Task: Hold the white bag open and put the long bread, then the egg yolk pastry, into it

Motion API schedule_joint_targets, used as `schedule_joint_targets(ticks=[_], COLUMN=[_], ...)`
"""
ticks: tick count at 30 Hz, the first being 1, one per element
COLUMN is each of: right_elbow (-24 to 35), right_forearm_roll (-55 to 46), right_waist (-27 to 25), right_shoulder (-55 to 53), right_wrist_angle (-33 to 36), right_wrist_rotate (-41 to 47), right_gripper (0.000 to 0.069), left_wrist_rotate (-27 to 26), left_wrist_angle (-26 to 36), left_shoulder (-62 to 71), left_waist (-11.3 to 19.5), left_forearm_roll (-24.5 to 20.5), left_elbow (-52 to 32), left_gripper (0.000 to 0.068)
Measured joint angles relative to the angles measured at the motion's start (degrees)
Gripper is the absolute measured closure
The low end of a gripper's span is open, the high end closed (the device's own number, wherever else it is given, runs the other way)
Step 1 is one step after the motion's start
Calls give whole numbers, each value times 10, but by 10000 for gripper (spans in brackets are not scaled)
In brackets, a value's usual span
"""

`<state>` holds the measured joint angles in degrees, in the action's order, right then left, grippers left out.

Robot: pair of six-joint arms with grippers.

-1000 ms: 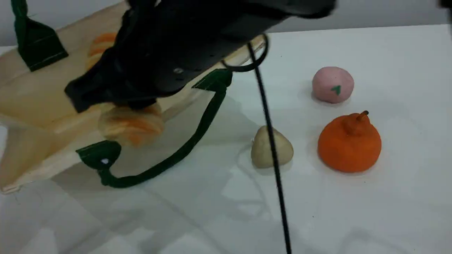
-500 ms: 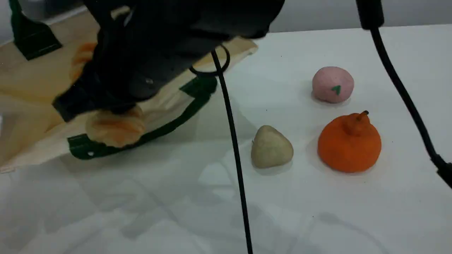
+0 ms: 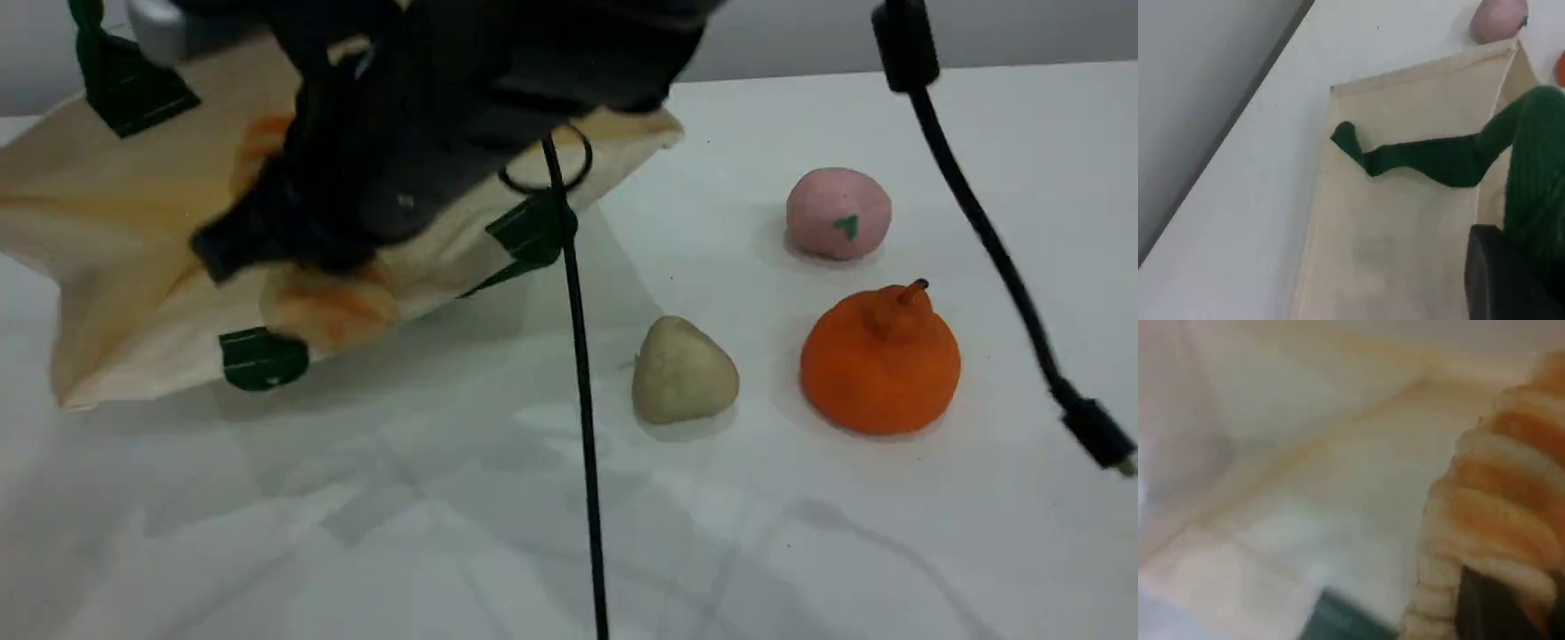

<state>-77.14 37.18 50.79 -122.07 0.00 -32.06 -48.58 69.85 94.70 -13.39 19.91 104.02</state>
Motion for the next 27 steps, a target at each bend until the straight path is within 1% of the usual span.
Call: schedule_joint_targets(ticks=[5, 10, 15, 17, 18, 20, 22, 25, 26, 27], right_elbow=[-22, -23, -26, -27, -27, -27, -27, -27, -27, -27], right_forearm_roll=[0, 0, 0, 0, 0, 4, 10, 27, 27, 26], right_waist=[-33, -64, -68, -68, -68, -68, -68, -68, -68, -68], right_shoulder=[-22, -39, -40, -40, -40, -40, -40, -31, -26, -18], right_wrist_angle=[30, 31, 23, 16, 13, 16, 19, 43, 54, 68], right_wrist_rotate=[0, 0, 0, 0, 0, 0, 0, 0, 0, 0], right_gripper=[608, 608, 607, 589, 569, 508, 407, 253, 207, 175], left_wrist_rotate=[0, 0, 0, 0, 0, 0, 0, 0, 0, 0], left_wrist_angle=[1, 1, 1, 1, 1, 1, 1, 1, 1, 1], left_shoulder=[0, 0, 0, 0, 0, 0, 0, 0, 0, 0], left_waist=[0, 0, 0, 0, 0, 0, 0, 0, 0, 0], left_forearm_roll=[10, 14, 14, 14, 14, 14, 13, 13, 13, 13], left_elbow=[0, 0, 0, 0, 0, 0, 0, 0, 0, 0], left_gripper=[601, 601, 601, 601, 601, 601, 601, 601, 601, 601])
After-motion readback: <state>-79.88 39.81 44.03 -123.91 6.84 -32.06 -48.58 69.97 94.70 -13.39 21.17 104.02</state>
